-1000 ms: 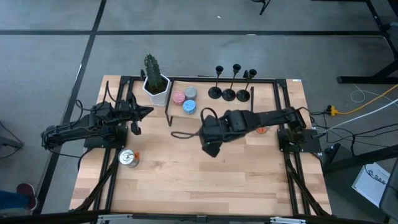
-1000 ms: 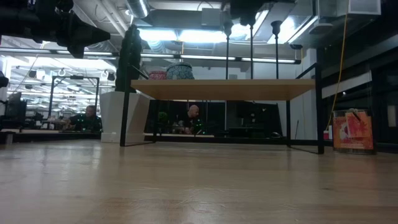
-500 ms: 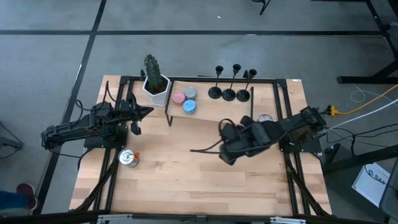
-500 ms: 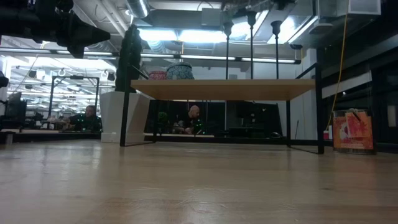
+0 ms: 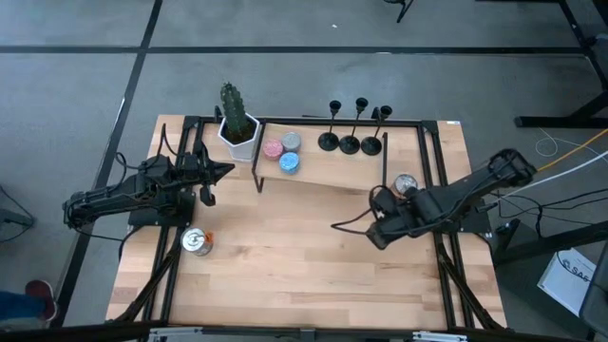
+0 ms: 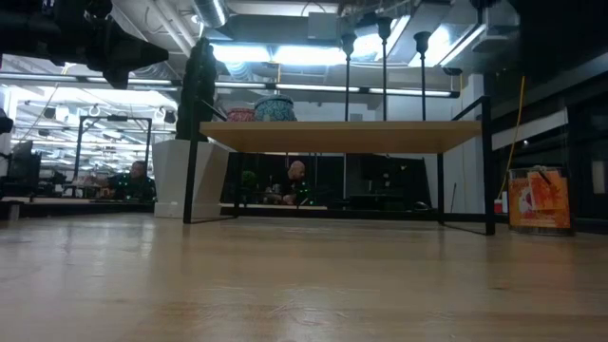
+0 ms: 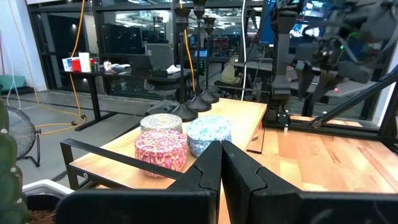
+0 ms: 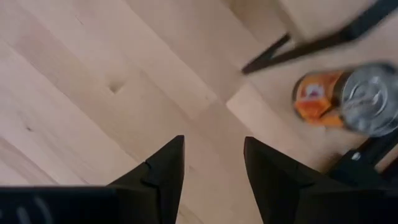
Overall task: Pick & Place candle stick holders
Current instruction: Put the top silver scented candle on the shelf
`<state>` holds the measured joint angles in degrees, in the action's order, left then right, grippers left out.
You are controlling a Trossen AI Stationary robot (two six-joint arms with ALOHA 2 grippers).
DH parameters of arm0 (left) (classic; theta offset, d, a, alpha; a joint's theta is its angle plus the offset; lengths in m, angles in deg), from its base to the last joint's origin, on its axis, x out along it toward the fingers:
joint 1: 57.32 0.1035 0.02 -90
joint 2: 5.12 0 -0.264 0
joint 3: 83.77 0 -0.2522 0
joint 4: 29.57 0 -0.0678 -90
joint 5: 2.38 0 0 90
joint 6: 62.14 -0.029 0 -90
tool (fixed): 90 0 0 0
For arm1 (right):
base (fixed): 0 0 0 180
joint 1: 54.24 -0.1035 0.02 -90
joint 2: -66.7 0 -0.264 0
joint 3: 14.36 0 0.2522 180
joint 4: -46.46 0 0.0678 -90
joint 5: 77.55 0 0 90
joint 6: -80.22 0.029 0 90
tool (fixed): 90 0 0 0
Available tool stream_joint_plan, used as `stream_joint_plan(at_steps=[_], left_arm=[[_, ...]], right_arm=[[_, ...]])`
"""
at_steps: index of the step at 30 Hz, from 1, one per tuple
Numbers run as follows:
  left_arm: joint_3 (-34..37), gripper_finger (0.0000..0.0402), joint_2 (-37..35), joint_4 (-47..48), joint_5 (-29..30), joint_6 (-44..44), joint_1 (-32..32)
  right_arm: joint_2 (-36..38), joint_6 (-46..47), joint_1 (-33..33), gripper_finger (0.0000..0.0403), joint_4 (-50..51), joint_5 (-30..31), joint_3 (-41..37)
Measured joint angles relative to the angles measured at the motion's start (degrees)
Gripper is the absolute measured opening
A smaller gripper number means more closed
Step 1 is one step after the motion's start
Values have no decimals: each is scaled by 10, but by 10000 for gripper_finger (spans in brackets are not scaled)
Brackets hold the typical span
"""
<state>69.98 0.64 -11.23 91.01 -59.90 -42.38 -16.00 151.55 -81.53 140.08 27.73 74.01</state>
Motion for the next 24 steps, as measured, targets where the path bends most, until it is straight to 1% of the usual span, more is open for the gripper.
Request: stream_joint_plan(at_steps=[5, 10, 16, 22, 24], left_arm=[[0, 6, 0, 0, 0, 0, 0], [0, 6, 0, 0, 0, 0, 0], [0, 6, 0, 0, 0, 0, 0], [0, 6, 0, 0, 0, 0, 0], [0, 6, 0, 0, 0, 0, 0]], right_arm=[[23, 40, -10, 167, -14, -6, -57], [23, 64, -7, 167, -9, -10, -80], [23, 60, -4, 167, 14, -10, -110], [23, 62, -3, 167, -2, 3, -135], [23, 101, 2, 167, -15, 10, -144]])
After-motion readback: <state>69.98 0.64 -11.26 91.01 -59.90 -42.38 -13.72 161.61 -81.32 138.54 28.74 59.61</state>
